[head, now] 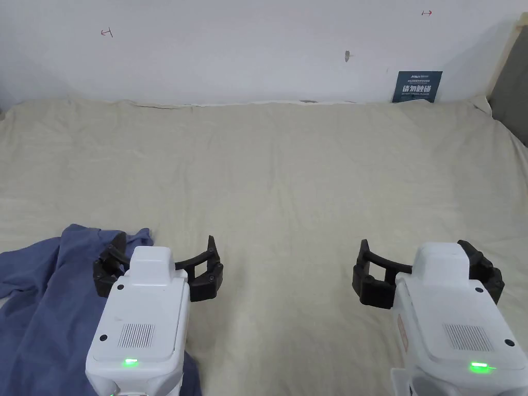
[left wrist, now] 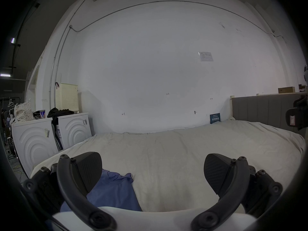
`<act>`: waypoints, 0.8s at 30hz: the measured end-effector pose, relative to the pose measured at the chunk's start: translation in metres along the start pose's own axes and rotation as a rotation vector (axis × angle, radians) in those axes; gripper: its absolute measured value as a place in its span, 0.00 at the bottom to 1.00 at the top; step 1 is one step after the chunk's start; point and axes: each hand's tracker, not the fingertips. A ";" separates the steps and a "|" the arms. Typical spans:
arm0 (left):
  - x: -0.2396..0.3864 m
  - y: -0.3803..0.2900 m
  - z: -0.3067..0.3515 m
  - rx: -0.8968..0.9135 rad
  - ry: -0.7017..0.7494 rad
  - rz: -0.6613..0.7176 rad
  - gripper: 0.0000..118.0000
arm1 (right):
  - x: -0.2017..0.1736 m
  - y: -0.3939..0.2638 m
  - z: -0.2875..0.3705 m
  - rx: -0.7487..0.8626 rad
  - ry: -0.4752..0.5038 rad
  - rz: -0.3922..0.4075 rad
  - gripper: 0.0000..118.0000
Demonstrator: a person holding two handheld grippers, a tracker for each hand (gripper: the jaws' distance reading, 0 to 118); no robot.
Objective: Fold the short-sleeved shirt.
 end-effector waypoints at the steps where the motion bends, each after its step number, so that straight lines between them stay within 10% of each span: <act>1: 0.000 0.000 0.000 0.001 0.000 0.000 1.00 | 0.000 0.000 0.000 -0.001 0.002 -0.002 1.00; 11: 0.000 0.003 0.001 -0.007 -0.001 -0.019 0.99 | 0.002 0.001 0.000 0.003 0.005 -0.009 1.00; 14: -0.003 0.006 0.002 -0.022 -0.042 0.020 0.56 | 0.002 0.003 0.002 0.001 0.005 -0.007 0.71; 16: -0.001 0.010 0.001 -0.040 -0.049 0.025 0.00 | 0.003 0.003 0.002 -0.011 0.010 -0.018 0.19; 17: -0.002 0.011 0.001 -0.047 -0.040 0.012 0.01 | 0.004 0.003 0.001 -0.017 0.009 -0.020 0.04; 24: -0.007 0.012 0.002 -0.038 -0.053 0.012 0.00 | 0.004 0.002 -0.003 -0.025 0.023 -0.010 0.01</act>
